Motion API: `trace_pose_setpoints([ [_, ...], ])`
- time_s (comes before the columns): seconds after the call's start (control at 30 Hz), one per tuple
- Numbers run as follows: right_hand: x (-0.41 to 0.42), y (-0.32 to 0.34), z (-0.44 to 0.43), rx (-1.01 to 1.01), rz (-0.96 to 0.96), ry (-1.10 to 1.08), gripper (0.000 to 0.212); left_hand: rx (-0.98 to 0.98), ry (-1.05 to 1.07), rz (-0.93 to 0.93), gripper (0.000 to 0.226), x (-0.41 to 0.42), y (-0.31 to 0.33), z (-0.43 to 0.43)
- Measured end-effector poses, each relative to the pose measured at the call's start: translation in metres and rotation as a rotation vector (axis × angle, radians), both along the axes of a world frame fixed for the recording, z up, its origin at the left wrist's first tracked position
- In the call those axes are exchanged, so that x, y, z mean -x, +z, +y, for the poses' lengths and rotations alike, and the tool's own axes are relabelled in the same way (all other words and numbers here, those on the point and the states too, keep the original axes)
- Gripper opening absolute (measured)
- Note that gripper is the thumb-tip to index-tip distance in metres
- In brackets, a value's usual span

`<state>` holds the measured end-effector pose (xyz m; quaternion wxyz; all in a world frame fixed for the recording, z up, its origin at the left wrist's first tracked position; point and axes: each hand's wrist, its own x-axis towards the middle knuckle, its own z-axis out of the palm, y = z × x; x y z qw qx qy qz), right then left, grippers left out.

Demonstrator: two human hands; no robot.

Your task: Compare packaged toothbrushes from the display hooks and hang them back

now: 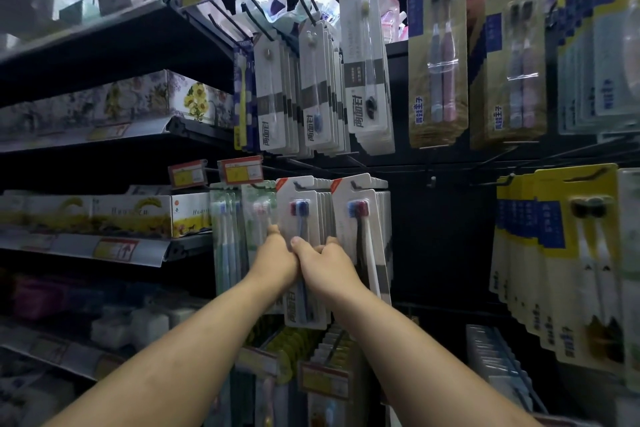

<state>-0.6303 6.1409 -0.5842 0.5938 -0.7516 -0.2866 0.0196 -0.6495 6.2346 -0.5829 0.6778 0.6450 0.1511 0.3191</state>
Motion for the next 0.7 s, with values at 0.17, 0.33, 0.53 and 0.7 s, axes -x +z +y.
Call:
trace_pose_setpoints([
  [0.17,-0.001,-0.004,-0.003,-0.045,0.067,0.014,0.078,-0.276,0.100,0.168,0.058,0.004,0.001,0.001],
  [0.33,0.000,-0.007,-0.007,-0.034,0.060,0.017,0.068,-0.569,0.141,0.279,0.073,0.011,-0.002,0.009],
  [0.53,0.007,-0.008,-0.021,0.073,0.045,0.023,0.057,-0.691,0.024,0.372,0.067,0.029,-0.014,0.017],
  [0.7,0.026,-0.002,-0.049,0.303,-0.075,0.059,0.032,-0.910,0.090,0.585,0.039,0.053,-0.012,0.018],
])
